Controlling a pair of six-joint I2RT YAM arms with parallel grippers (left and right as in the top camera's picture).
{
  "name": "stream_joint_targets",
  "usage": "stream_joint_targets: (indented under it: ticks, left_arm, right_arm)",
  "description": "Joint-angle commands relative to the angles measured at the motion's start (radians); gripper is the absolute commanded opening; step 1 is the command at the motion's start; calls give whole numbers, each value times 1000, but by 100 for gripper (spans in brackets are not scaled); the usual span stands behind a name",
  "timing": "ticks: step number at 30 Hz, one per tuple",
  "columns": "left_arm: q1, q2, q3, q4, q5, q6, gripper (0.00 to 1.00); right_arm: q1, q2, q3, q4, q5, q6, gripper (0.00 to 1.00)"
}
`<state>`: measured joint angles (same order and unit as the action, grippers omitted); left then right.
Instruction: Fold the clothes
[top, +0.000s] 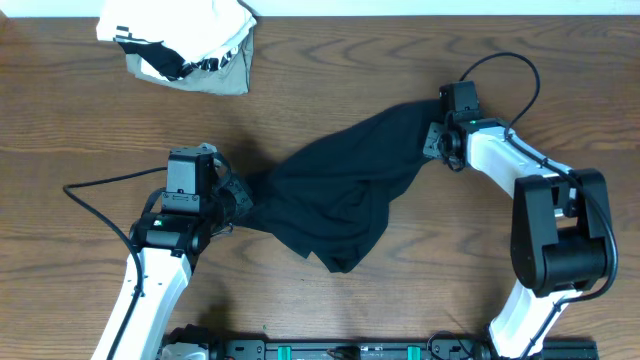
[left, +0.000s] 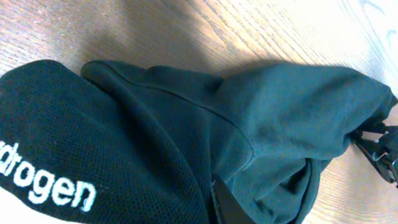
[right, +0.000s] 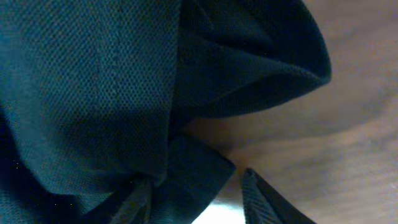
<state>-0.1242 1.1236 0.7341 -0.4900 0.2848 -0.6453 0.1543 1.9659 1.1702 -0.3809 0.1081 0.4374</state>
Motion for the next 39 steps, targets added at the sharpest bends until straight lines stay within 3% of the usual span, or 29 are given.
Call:
stream_joint_targets:
  ticks: [1,6,11,15,21,39]
  left_arm:
    - [6,-6,7,-1,-9,24,11]
    - [6,-6,7,-1,-9,24,11]
    - [6,-6,7,-4,-9,25,11]
    - [5,-9,7,-3,-3,25,6]
    - [5,-68,9,19,117,44,6]
    - [5,-384,10,-37,390,44,6]
  right_arm:
    - [11,61,-19,3,-64,3,38]
    - [11,61,-19,-5,-60,3,24]
    - [11,61,-19,-4,-60,16,2]
    - [11,53,-12,-14,-60,22,1]
    - [8,-40,17,-88,-52,53,1]
    - [8,-613,23,-333,-56,109,1]
